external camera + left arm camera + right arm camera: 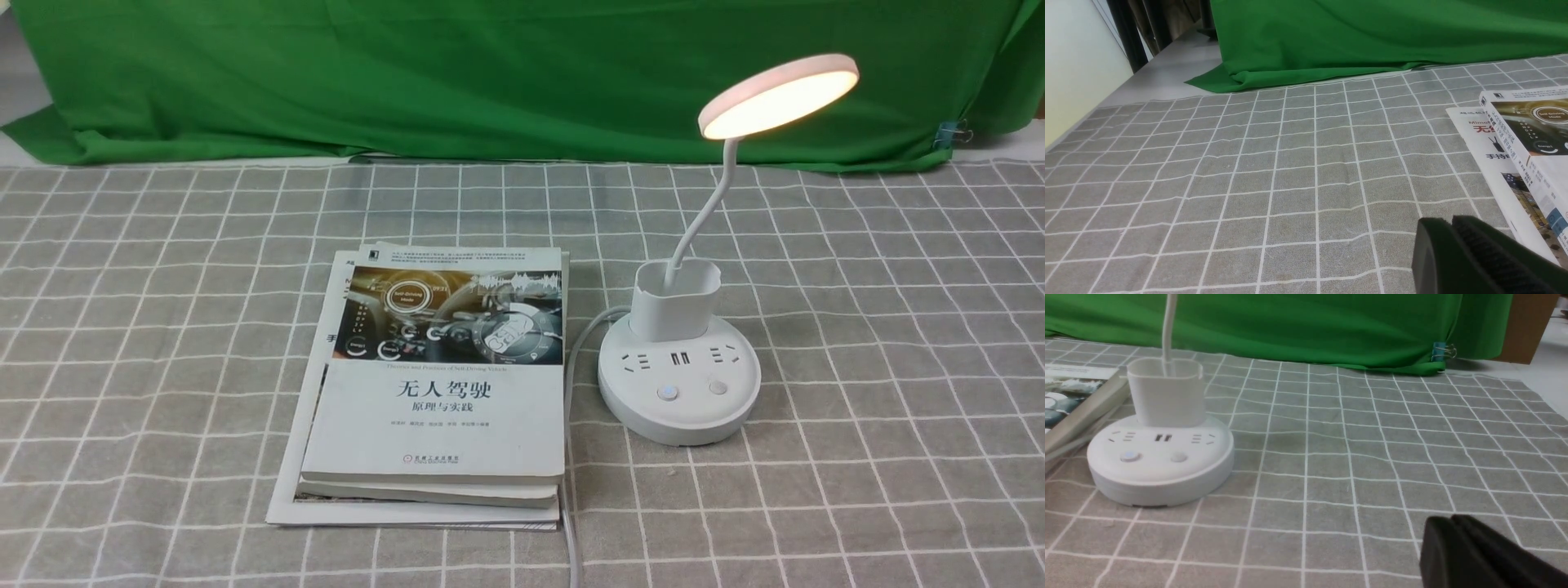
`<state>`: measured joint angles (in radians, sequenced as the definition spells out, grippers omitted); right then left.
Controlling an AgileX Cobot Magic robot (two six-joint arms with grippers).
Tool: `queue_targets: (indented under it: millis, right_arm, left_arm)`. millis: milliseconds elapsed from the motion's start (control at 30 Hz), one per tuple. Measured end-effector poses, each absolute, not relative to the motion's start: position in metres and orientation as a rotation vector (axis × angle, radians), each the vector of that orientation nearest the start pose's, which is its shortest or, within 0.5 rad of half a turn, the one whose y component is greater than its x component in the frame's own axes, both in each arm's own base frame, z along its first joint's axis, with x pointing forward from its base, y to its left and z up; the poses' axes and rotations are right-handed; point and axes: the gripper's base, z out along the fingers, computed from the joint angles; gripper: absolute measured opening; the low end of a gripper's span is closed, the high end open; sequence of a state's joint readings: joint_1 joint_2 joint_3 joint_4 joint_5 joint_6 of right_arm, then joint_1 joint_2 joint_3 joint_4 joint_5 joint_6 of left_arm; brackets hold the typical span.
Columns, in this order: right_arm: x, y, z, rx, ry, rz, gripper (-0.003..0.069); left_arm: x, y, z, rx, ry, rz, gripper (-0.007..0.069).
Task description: Turn on the desk lamp on the grey coffee tablecloth with your hand.
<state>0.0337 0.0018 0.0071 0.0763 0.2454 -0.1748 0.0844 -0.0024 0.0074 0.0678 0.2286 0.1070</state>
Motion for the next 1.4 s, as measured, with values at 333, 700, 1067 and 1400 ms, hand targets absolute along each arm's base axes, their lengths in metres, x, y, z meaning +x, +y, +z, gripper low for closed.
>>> queue_targets:
  millis: [333,700,1067,1400]
  right_arm:
    - [0.0556,0.0036,0.1885,-0.13,1.732,-0.033,0.0056]
    - [0.0556,0.0036,0.1885,-0.13,1.732,-0.033,0.0088]
    - [0.0556,0.0036,0.1885,-0.13,1.732,-0.033,0.0103]
    - [0.0556,0.0036,0.1885,-0.13,1.732,-0.033,0.0113]
  left_arm:
    - [0.0553,0.0061,0.1901,0.066,1.72,0.205,0.0019]
    - [0.0553,0.0061,0.1901,0.066,1.72,0.205,0.0019]
    - [0.0553,0.0061,0.1901,0.066,1.72,0.205,0.0019]
    - [0.0553,0.0061,0.1901,0.065,1.72,0.204,0.0019]
